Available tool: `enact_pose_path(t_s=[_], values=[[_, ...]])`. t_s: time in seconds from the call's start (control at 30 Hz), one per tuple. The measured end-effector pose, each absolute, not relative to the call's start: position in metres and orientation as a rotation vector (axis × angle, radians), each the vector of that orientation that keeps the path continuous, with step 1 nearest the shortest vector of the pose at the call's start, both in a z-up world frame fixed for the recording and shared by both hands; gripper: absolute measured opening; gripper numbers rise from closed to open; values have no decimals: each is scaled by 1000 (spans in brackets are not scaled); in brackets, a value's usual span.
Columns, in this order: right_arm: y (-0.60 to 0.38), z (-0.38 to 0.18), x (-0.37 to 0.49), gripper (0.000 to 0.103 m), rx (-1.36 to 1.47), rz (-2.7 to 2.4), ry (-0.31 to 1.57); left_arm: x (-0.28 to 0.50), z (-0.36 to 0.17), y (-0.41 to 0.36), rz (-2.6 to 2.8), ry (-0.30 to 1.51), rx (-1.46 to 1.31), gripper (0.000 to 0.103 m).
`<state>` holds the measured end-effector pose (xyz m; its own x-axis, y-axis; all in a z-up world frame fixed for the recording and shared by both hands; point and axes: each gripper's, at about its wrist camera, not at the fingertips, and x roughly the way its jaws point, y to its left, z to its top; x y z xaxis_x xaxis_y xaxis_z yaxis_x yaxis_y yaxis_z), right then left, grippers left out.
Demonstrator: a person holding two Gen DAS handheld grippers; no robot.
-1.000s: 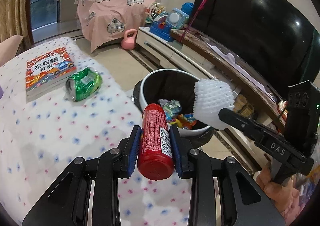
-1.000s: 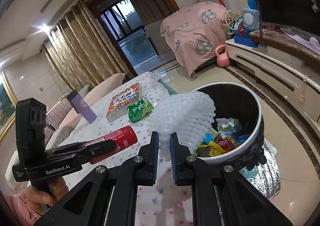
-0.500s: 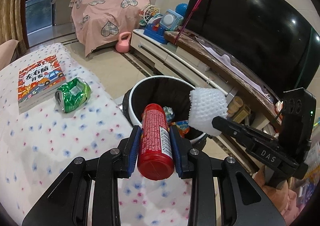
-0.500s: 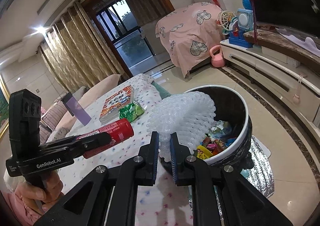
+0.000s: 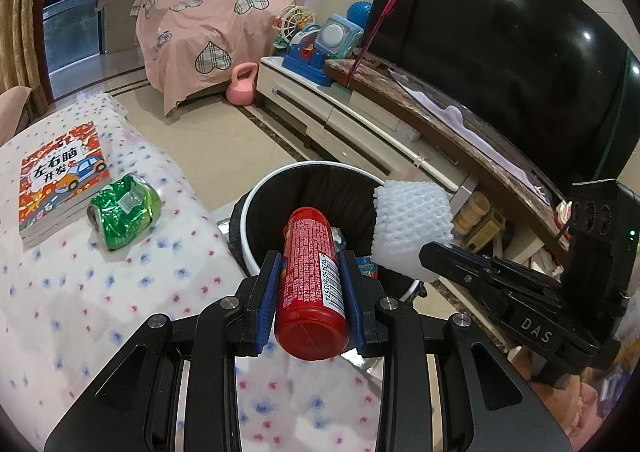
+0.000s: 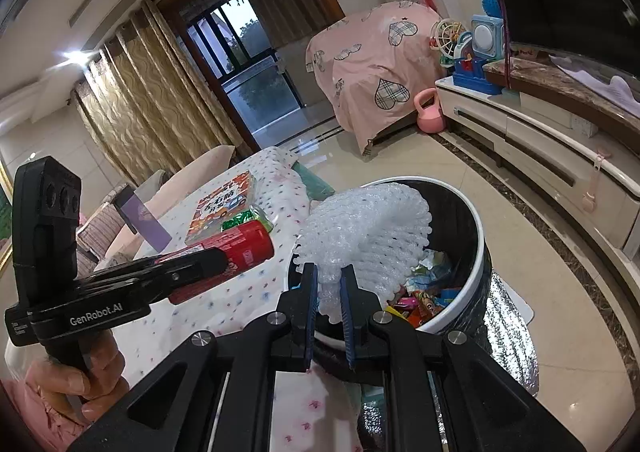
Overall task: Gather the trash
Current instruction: 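Carry the red can in the left tool and foam net in the right tool over the bin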
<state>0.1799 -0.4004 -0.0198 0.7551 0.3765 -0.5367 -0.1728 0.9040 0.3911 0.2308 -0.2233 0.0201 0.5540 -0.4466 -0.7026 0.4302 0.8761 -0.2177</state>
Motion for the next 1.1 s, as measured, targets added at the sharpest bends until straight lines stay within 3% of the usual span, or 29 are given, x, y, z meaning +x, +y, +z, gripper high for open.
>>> enact_pose_path(t_s=[1.1], values=[[-409, -35, 225, 11, 286, 283, 736, 279, -7, -260, -484, 897, 11, 28]])
